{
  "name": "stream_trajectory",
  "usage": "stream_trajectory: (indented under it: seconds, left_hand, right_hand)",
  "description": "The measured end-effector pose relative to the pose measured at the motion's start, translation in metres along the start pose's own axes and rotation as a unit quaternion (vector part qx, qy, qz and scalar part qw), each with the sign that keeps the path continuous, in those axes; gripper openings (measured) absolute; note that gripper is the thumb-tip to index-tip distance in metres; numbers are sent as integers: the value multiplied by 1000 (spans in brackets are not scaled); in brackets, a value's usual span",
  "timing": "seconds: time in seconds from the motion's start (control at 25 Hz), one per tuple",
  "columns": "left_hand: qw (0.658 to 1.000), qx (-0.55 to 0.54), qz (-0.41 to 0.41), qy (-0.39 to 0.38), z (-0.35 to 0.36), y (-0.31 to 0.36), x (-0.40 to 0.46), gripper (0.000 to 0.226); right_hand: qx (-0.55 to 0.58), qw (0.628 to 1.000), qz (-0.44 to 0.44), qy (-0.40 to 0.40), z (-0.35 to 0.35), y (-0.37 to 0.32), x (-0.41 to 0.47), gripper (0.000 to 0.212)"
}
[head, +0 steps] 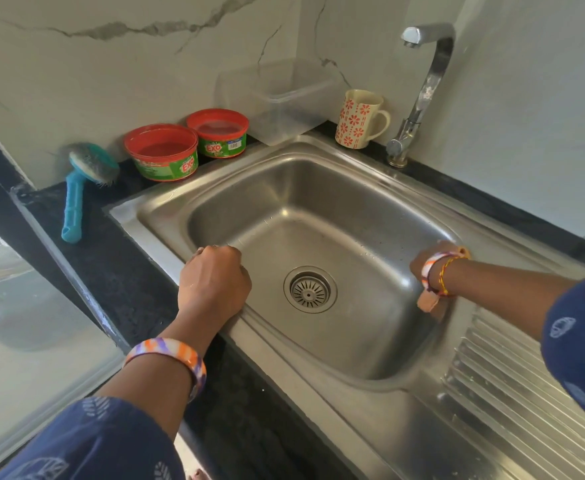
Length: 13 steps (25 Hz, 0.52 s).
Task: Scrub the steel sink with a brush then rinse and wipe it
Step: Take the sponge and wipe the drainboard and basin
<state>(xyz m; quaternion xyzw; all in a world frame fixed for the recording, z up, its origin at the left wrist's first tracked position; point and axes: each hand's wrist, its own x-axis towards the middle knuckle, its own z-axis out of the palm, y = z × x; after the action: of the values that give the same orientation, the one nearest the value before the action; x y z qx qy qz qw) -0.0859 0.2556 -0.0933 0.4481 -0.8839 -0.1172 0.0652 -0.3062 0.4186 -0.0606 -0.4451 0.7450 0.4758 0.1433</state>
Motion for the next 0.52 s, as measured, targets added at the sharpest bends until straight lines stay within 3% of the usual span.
stream_trajectory:
  seconds: [0.08,0.12,0.2,0.28,0.36,0.44,0.52]
  left_hand:
    - [1000,0,1,2,0,1,0,27]
    - [1000,1,1,3,0,0,0,27]
    - [1000,1,1,3,1,0,0,26]
    - [1000,0,-1,-1,3,-2,2,26]
    - [1000,-3,-6,-3,5,-3,3,26]
    - [1000,-3,-10,0,5,-2,3,26]
    - [1000,3,-15,3,5,-2,4,26]
  right_hand:
    - [-14,999,-16,-40,2,-16,-4,24]
    - [47,992,-88,-71,5,-32,-9,18]
    - [196,949,-209,-129,-1,-61,-18,20]
    - [240,917,-272,-163,-7,-68,-21,9]
    - [232,942,-205,-127,-5,-50,-12,6]
    - [122,987,-76,-67,-2,-26,-5,20]
    - [50,998,17,-33,1,-14,16,22]
